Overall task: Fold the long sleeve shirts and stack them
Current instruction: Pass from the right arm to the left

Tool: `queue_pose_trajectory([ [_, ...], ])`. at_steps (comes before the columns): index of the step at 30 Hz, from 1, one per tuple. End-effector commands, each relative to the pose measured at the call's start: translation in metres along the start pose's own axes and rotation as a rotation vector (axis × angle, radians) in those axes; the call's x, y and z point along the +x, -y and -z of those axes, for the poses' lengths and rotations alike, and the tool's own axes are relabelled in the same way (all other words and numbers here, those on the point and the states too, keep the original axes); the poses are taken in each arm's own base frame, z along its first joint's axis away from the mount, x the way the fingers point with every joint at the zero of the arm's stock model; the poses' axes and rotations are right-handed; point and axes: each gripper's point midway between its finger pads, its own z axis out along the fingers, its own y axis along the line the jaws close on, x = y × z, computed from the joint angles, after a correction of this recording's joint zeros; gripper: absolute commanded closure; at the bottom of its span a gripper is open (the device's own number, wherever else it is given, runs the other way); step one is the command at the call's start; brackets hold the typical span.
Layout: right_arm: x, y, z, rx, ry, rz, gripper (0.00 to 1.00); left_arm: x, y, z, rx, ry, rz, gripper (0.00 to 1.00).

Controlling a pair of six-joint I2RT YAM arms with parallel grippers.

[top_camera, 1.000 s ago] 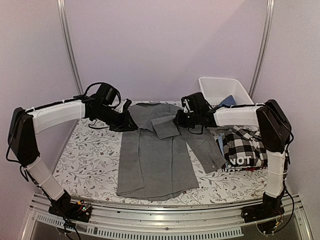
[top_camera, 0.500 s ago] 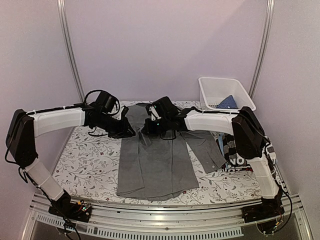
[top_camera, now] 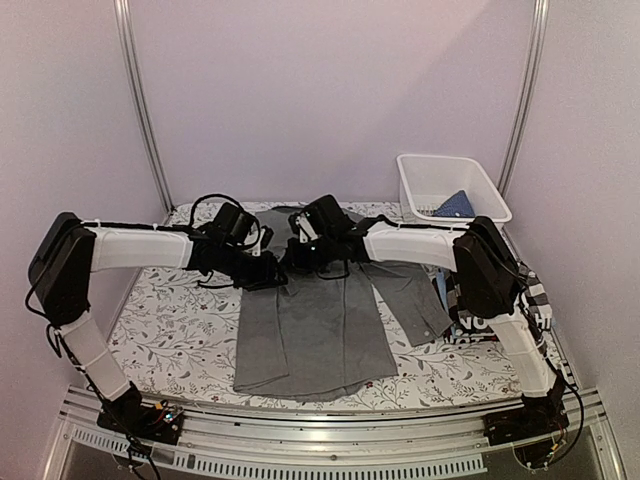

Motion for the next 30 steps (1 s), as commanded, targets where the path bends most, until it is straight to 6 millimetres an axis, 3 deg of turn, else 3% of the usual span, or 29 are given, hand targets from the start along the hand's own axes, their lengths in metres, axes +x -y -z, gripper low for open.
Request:
queue_pose_trajectory([
  [1,-0.007,0.005,-0.001,-0.013,0.006,-0.040,0.97,-0.012,-0.002,-0.012,-0.035,0.062,-0.007,0.68],
  [9,-0.005,0.015,0.008,-0.021,-0.017,-0.032,0.96,-0.015,-0.007,-0.022,-0.060,0.065,-0.035,0.65],
  [14,-0.010,0.003,0.019,-0.095,-0.038,-0.010,0.94,-0.014,-0.007,-0.032,-0.050,0.059,-0.064,0.65],
  [22,-0.007,-0.001,0.021,-0.138,-0.067,-0.018,0.92,-0.017,-0.002,-0.043,-0.078,0.063,-0.105,0.65],
  [30,-0.010,-0.009,0.025,-0.173,-0.071,-0.025,0.92,-0.016,-0.011,-0.052,-0.127,0.061,-0.109,0.66],
])
